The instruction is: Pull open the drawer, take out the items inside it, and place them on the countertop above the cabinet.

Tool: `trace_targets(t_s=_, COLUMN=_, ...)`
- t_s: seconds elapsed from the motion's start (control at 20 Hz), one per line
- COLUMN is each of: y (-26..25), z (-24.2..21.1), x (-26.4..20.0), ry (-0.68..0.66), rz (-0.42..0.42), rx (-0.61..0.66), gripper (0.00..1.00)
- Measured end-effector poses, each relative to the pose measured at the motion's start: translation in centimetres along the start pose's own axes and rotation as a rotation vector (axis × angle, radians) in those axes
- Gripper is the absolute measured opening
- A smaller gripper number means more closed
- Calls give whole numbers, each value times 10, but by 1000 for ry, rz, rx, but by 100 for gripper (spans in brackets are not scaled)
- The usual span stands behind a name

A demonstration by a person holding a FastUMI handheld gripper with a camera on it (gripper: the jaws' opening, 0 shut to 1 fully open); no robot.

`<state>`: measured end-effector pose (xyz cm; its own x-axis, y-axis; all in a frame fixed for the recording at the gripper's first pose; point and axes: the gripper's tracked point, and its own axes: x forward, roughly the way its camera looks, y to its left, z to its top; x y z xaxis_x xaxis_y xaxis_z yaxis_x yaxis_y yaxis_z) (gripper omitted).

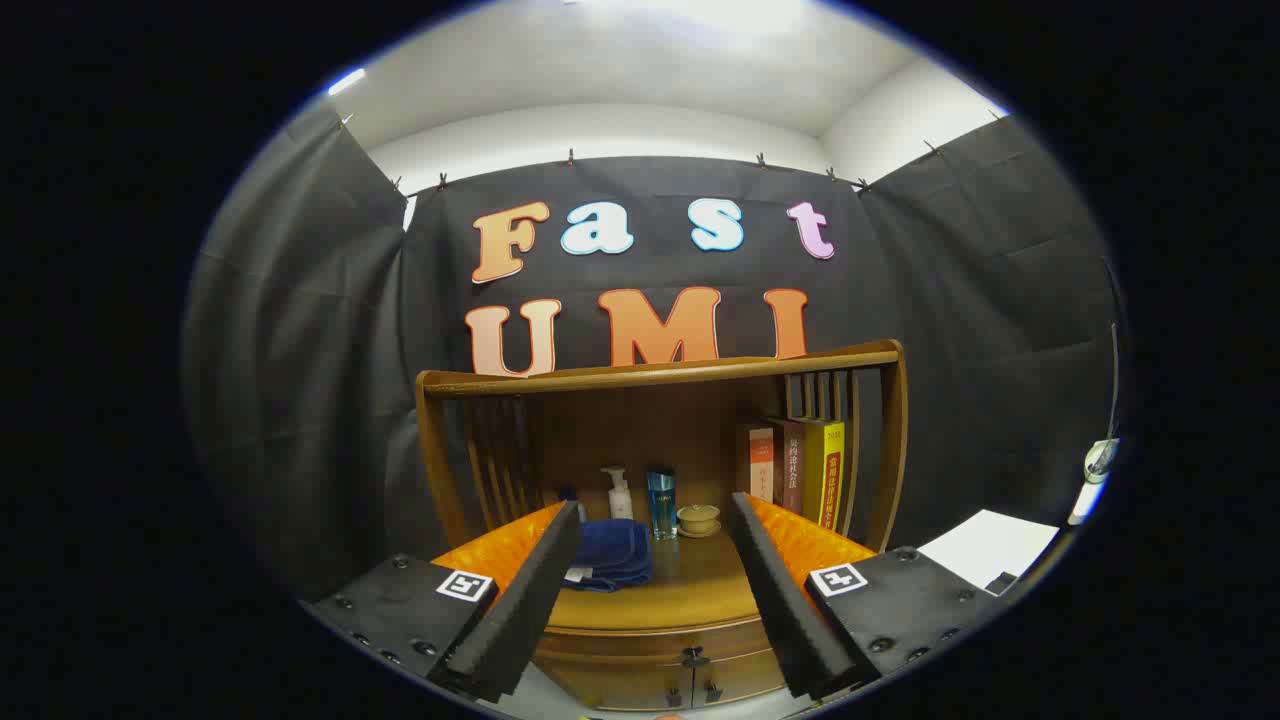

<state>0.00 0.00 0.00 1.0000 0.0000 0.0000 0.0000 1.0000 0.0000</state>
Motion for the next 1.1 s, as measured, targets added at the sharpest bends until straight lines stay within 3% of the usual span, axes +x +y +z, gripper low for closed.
trace_targets(t_s=1.1, y=-20, z=11, x=3, ry=1, rz=-34, rx=-14, gripper=99)
